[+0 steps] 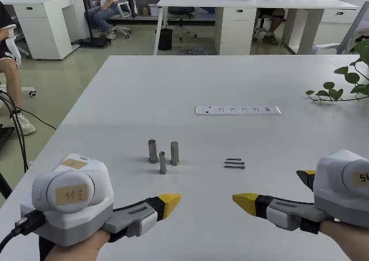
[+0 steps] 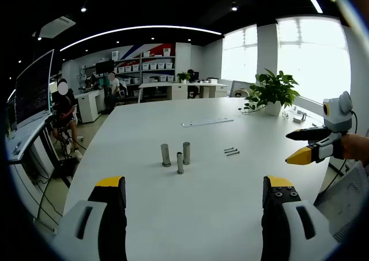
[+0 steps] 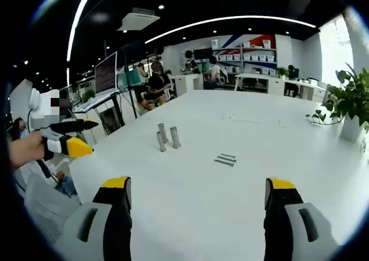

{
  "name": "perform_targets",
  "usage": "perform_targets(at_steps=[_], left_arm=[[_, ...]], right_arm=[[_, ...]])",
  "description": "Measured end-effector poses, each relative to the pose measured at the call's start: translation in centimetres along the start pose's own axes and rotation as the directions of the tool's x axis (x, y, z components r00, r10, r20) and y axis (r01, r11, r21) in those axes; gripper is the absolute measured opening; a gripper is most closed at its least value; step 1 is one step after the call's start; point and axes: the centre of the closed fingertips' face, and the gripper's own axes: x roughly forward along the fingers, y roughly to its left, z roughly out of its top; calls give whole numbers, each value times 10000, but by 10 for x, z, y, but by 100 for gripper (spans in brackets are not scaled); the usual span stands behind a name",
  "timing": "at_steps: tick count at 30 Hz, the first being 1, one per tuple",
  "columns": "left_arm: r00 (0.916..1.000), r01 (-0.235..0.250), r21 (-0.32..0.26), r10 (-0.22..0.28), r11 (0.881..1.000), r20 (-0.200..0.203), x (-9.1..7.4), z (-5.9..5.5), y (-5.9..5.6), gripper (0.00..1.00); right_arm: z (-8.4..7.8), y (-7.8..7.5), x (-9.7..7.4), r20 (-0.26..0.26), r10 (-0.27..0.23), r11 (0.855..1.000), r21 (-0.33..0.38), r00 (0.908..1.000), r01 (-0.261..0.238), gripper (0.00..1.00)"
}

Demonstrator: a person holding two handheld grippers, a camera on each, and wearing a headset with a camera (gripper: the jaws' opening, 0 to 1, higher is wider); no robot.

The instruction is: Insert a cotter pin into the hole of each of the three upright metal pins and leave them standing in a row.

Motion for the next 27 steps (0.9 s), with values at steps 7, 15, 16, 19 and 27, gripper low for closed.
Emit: perform_targets(at_steps=[7, 15, 16, 19, 27], left_arm=[[10000, 1, -45, -1, 10000, -18, 0, -1, 1, 98], [10000, -26, -94, 26, 10000, 3, 0, -1, 3, 96], [10000, -33, -96, 33, 9999, 6, 0, -1, 3, 96], [10000, -10, -95, 10, 10000, -14, 1, -1, 3, 95], [10000, -7, -26, 7, 10000, -12, 2, 0, 3, 94]], right_arm=[[-1, 3, 1, -3, 107, 9999, -23, 9999, -107, 90], [4, 4, 2, 143, 187, 9998, -31, 9997, -187, 89], [5, 4, 2, 153, 204, 9998, 7, 9997, -205, 88], [4, 4, 2, 93, 240, 9997, 58, 9997, -241, 87], [3, 2, 2, -32, 265, 9996, 28, 9996, -265, 86]])
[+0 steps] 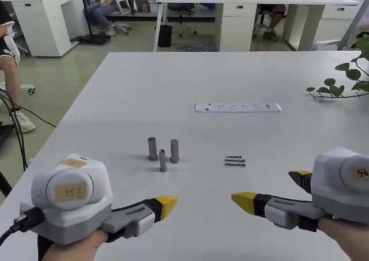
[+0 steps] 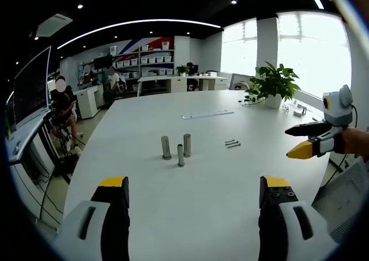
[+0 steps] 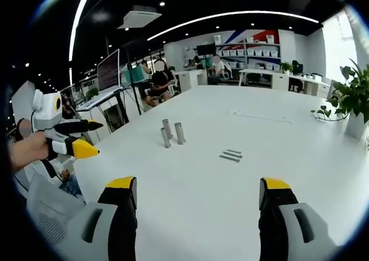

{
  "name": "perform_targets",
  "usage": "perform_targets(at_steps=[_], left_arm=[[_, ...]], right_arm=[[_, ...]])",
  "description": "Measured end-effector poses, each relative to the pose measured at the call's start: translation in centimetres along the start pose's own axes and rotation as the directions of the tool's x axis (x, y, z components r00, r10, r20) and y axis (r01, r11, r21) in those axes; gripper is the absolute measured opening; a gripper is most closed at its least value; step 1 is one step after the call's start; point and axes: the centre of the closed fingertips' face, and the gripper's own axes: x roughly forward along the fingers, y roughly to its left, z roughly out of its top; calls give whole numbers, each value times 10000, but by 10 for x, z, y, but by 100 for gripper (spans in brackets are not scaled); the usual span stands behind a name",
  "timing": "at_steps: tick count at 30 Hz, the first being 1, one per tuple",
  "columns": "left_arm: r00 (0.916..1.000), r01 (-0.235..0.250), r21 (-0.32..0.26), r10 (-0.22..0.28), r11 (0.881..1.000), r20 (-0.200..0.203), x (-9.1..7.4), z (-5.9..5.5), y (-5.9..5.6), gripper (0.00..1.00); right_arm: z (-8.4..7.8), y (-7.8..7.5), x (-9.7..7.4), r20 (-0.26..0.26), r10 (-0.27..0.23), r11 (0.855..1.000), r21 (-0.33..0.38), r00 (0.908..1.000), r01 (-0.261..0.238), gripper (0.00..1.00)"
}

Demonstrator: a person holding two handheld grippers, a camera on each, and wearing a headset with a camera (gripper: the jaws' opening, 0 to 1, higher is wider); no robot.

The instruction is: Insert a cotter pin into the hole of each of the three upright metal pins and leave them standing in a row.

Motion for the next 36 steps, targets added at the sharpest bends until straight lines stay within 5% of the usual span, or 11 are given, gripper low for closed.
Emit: perform_targets(at_steps=[36], left_arm=[[9996, 268, 205, -269, 9994, 74, 5, -1, 1, 83]], right_arm=[[0, 5, 3, 119, 208, 9998, -80, 9997, -207, 78]])
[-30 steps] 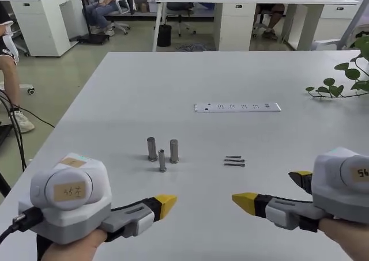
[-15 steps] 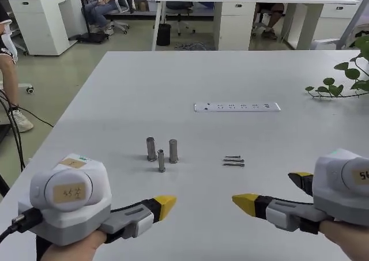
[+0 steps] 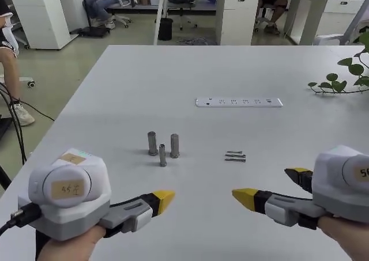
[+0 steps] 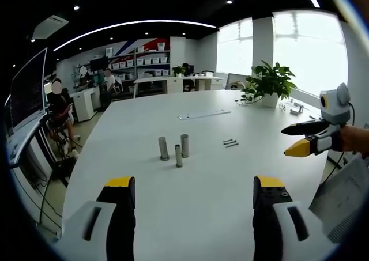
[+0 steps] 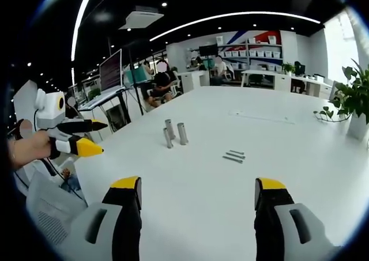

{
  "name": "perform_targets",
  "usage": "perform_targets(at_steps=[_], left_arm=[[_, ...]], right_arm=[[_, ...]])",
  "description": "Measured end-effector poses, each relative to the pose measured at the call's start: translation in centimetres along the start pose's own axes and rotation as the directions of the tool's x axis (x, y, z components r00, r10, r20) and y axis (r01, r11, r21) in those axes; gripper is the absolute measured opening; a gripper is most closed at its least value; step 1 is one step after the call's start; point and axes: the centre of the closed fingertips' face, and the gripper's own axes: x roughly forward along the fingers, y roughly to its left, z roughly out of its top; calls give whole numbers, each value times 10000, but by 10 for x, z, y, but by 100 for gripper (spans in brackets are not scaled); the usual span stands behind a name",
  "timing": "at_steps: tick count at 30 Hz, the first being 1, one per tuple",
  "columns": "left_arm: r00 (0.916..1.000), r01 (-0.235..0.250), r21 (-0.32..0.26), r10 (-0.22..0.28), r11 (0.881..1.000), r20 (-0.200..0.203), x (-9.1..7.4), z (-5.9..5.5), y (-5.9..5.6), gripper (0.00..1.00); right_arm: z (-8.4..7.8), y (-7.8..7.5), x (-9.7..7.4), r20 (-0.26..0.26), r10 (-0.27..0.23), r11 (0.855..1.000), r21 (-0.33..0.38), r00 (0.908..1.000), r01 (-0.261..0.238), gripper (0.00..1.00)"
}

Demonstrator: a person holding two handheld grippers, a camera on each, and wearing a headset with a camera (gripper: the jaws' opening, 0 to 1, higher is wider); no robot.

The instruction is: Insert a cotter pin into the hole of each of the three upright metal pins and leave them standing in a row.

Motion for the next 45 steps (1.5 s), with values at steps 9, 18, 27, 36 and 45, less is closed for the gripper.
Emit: perform_targets(at_steps=[9, 18, 27, 36, 45], left_arm=[[9998, 143, 33, -142, 9999, -117, 17, -1, 11, 69], [9992, 297, 156, -293, 9994, -277, 41, -5, 22, 61], [9975, 664, 141, -661, 9977, -247, 70, -8, 27, 52], [9939, 1054, 518, -1036, 9931, -372, 101, -10, 31, 41], [9894, 1440, 85, -1439, 9895, -193, 125, -9, 40, 33]], right_arm=[[3, 1, 5, 108, 162, 9999, -20, 9998, -162, 71], [-1, -2, 11, -25, 253, 9997, -13, 9997, -253, 68], [6, -1, 16, 187, 348, 9992, -194, 9992, -345, 63], [10, -3, 20, 278, 322, 9995, 64, 9991, -324, 61], [15, -6, 27, 378, 362, 9993, 101, 9986, -366, 60]])
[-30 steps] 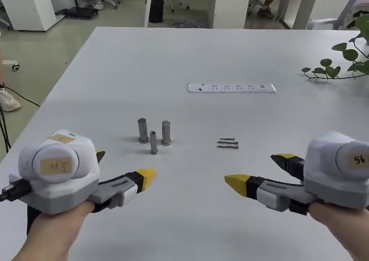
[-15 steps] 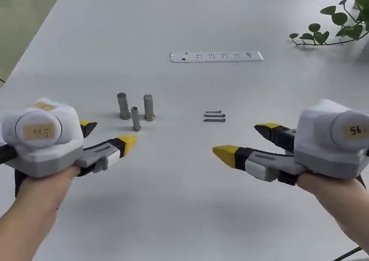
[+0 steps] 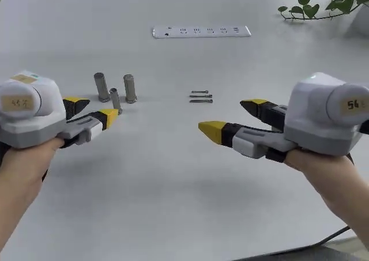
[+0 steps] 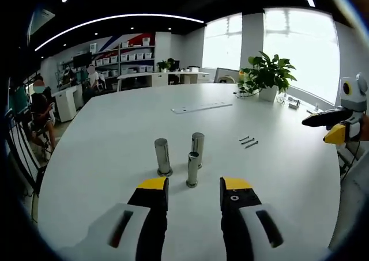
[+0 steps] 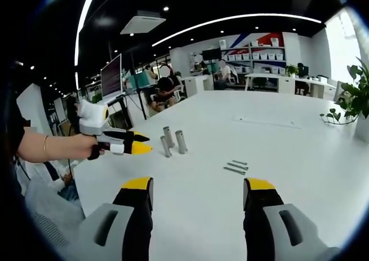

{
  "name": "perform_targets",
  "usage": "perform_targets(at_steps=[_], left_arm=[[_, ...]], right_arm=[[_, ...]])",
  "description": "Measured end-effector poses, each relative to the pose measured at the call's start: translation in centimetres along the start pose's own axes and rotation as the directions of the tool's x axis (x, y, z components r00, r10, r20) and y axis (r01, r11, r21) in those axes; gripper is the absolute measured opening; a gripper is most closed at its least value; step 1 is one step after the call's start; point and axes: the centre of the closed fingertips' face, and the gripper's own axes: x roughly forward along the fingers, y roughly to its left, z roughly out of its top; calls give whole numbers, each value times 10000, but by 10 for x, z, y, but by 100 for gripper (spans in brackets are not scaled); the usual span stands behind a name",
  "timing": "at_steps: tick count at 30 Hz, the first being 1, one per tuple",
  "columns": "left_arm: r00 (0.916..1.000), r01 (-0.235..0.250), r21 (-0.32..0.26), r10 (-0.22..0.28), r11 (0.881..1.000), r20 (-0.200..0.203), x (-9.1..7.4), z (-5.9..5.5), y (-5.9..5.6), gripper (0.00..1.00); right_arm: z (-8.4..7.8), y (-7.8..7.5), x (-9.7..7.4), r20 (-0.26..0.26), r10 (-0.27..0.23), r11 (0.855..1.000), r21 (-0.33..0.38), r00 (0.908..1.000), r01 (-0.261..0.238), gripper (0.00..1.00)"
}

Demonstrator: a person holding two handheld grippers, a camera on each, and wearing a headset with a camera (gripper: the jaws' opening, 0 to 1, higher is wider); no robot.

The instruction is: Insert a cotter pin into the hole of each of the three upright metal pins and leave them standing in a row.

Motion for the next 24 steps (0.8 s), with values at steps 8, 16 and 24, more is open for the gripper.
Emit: perform_targets(at_steps=[8, 16, 24], left_arm=[[9995, 329, 92, -329, 9994, -10, 16, -2, 4, 27], [9982, 569, 16, -570, 9984, 165, 29, 2, 6, 21], [9958, 920, 290, -920, 9953, -17, 37, -1, 2, 16]], right_arm=[[-9, -6, 5, -255, 4, 10000, 28, 9997, -3, 60], [-17, -10, 6, -356, -116, 9998, 170, 9993, 122, 59], [-19, -15, 7, -406, -260, 9992, 278, 9988, 271, 58]])
